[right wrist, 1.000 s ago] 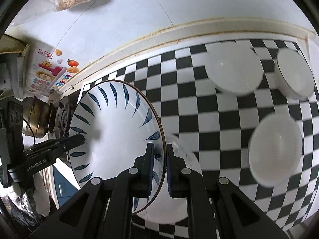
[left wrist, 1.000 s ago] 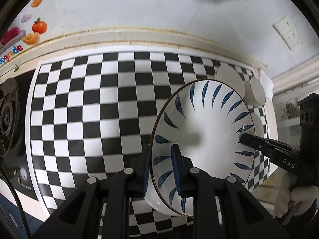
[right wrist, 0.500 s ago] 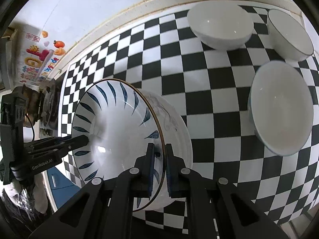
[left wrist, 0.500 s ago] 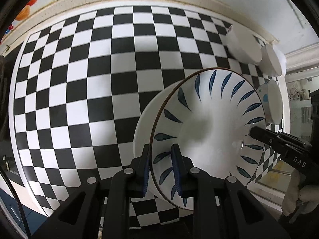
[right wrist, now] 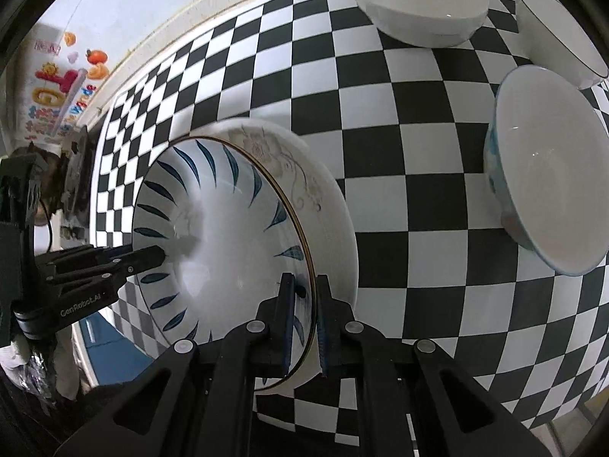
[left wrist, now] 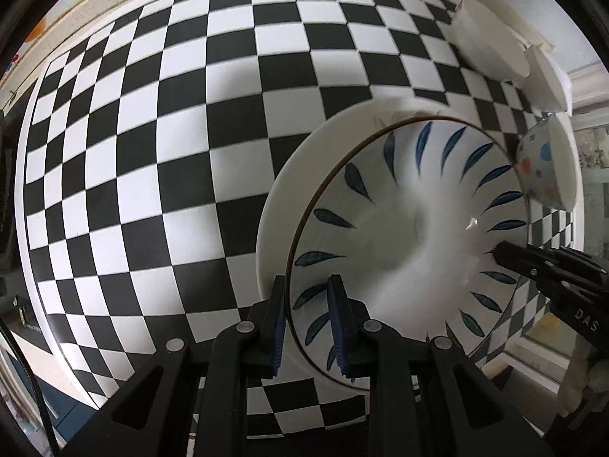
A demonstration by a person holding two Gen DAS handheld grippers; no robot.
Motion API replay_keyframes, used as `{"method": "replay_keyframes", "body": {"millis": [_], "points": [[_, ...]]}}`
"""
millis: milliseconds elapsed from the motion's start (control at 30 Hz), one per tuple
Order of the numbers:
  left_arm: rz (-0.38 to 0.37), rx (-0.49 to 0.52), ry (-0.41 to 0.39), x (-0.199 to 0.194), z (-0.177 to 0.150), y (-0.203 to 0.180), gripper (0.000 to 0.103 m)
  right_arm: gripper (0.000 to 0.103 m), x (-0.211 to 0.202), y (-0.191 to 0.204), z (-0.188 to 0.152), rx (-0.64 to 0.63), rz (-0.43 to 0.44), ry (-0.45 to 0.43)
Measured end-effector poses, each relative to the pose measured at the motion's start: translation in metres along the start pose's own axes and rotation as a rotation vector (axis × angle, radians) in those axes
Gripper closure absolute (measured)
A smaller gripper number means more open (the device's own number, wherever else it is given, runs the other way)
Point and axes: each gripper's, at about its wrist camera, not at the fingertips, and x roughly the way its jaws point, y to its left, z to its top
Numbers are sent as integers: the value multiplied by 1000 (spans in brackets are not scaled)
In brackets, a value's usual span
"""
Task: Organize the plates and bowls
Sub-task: 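Carry the plate stack with both grippers and lower it flat onto the cloth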
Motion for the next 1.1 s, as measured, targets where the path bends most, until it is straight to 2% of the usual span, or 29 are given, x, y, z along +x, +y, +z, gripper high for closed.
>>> {"method": "replay_keyframes", "body": {"millis": [333, 700, 833, 967, 1100], "points": [[23, -28, -3, 2, 1, -6, 85, 90, 2, 2, 5, -10, -34, -8], [42, -80, -11, -2, -2, -1, 84, 90, 1, -4, 9, 59, -30, -10], [54, -88, -15, -7, -9, 1, 84, 89, -5, -2, 9, 45, -67, -32], [57, -104, -33, -19, -18, 1, 84, 84, -16, 8, 4, 21, -127, -49], [50, -100, -63, -42, -30, -8, 84, 83, -38, 26, -8, -5, -166, -71]]}}
